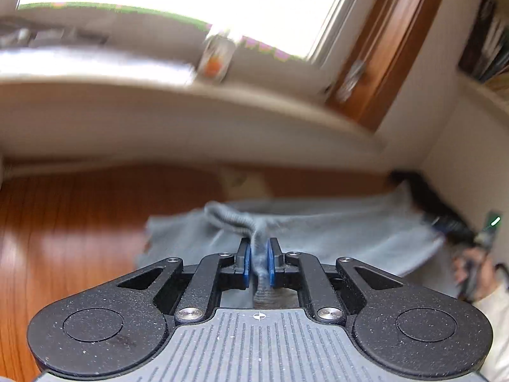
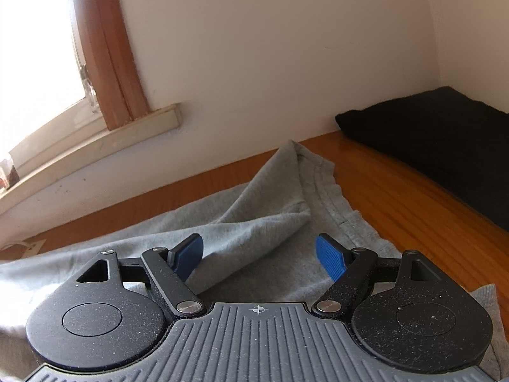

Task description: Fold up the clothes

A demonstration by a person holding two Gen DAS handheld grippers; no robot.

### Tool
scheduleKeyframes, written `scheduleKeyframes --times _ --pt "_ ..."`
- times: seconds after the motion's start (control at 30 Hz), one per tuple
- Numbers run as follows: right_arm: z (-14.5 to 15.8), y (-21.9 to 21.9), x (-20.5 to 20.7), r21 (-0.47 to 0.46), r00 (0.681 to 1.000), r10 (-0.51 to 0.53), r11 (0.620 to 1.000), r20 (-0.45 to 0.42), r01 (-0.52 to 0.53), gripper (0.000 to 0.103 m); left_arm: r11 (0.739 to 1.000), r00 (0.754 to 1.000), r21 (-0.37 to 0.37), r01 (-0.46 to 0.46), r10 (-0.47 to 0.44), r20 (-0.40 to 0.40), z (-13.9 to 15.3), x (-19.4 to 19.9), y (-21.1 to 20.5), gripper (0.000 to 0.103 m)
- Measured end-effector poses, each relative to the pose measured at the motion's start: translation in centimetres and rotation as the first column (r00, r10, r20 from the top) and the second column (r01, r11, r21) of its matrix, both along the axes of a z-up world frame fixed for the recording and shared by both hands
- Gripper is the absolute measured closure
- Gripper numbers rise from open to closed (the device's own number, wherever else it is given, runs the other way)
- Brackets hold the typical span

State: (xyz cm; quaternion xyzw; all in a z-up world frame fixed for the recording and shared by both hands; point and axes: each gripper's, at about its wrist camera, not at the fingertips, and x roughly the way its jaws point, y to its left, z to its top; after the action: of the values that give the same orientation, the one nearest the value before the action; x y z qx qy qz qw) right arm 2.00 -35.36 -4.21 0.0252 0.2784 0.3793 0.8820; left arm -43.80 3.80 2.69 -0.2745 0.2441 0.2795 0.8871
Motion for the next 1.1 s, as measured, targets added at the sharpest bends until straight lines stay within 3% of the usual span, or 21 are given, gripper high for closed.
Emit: scheduleKeyframes --times 0.07,0.13,0.27,0.33,0.4,0.6,0.8,0.97,1.07,1.1 --pt "0.0 0.0 0.1 -0.002 1.000 0.005 1.000 0.000 -0.005 0.026 1.000 1.000 -0.008 -0.022 0.022 -0.002 -0.8 -0.4 0.4 0.088" --pt "-0.1 -0.1 0.3 -0.007 1.000 0.015 1.000 -0.002 -0.015 0.026 0.999 0.999 0.003 -0.040 0.040 0.001 -0.8 -0.7 0.5 0.075" --pt "0.0 0.1 0.2 -0.017 1.000 0.026 1.000 -0.004 -0.026 0.026 0.997 0.998 0.052 -0.060 0.060 -0.002 0.3 -0.9 0.4 0.074" --pt "0.1 0.0 0.3 -0.016 1.000 0.026 1.000 -0.004 -0.026 0.026 0.995 0.998 0.082 -0.062 0.063 -0.004 0.9 -0.6 0.2 0.050" --pt "0.1 0.0 0.3 -0.014 1.000 0.026 1.000 -0.005 -0.026 0.026 0.992 0.999 0.116 -0.052 0.053 -0.007 1.6 0.0 -0.3 0.041" --pt "0.3 0.0 0.4 -0.009 1.000 0.029 1.000 -0.008 -0.029 0.026 0.981 0.997 0.180 0.067 -0.062 -0.035 2.3 4.5 -3.5 0.030" --pt "0.3 0.0 0.4 -0.002 0.999 0.035 0.999 -0.018 -0.035 0.026 0.955 0.974 0.192 0.226 -0.222 -0.042 2.1 11.5 -7.5 0.026" --pt "0.2 0.0 0.4 0.004 0.999 0.039 0.999 -0.028 -0.039 0.026 0.912 0.937 0.216 0.348 -0.347 -0.042 1.7 17.7 -11.6 0.026" --pt "0.2 0.1 0.4 0.002 0.999 0.044 0.999 -0.032 -0.044 0.026 0.876 0.908 0.244 0.416 -0.416 -0.053 1.4 20.9 -14.3 0.036" --pt "0.2 0.1 0.4 0.001 0.999 0.043 0.999 -0.032 -0.043 0.026 0.860 0.898 0.263 0.437 -0.435 -0.067 1.2 21.8 -15.2 0.044"
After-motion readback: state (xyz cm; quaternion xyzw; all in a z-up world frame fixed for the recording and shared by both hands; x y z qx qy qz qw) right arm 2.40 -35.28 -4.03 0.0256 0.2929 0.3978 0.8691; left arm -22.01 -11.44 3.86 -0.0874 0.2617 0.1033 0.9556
